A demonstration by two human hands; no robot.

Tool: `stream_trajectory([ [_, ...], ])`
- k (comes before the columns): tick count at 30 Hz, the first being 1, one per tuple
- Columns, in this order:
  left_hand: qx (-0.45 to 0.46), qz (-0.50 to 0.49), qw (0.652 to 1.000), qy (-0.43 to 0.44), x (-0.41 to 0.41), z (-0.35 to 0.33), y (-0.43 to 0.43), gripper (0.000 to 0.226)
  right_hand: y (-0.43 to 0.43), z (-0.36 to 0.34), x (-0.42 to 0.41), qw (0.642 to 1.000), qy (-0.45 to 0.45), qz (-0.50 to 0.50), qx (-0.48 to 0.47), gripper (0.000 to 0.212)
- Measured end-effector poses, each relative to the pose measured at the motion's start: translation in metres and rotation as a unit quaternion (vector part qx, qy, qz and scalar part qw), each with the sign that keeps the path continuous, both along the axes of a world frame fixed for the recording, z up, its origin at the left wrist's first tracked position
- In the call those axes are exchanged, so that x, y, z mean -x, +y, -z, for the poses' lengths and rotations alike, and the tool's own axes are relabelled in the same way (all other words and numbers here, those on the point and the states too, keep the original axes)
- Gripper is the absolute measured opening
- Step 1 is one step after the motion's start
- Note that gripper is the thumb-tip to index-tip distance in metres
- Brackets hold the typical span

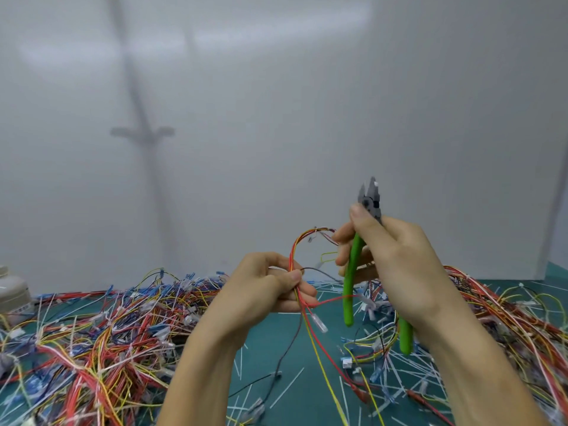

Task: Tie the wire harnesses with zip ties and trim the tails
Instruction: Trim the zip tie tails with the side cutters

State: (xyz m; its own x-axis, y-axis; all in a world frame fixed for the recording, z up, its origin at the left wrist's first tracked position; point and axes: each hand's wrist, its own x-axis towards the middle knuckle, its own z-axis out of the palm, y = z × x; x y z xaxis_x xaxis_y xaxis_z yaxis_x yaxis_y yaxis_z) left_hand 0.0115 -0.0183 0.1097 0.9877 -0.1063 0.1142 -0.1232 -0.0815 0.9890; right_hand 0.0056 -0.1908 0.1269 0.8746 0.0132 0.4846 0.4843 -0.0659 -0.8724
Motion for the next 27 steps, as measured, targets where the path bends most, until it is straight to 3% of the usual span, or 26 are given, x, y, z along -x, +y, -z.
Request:
stream_trajectory([
  [3,0.020,-0.020,1.000,0.001,-0.003,0.001,-0.003,0.007,0.007,-0.002,0.005,0.995,-0.089,0.050,-0.009,0.052],
  [7,0.038,-0.050,0.998,-0.017,-0.006,0.004,0.002,0.008,0.016,-0.002,0.009,0.966,-0.225,0.059,-0.111,0.041],
  [11,0.055,-0.047,0.997,-0.011,-0.007,0.006,0.013,0.008,0.014,-0.003,0.011,0.949,-0.263,0.049,-0.168,0.037],
  [16,0.129,-0.015,0.992,0.009,-0.006,0.005,0.016,0.013,0.009,-0.005,0.011,0.967,-0.186,0.035,-0.170,0.043],
  [21,0.167,0.005,0.986,-0.013,-0.007,0.005,0.018,0.008,0.001,-0.001,0.001,0.995,-0.013,0.036,-0.096,0.060],
  [24,0.156,0.023,0.987,-0.027,-0.007,0.005,0.021,0.008,-0.003,0.007,-0.010,0.995,0.080,0.060,0.021,0.061],
  [27,0.144,0.036,0.988,-0.032,-0.007,0.006,0.024,0.010,-0.002,0.014,-0.014,0.974,0.170,0.009,0.152,0.059],
])
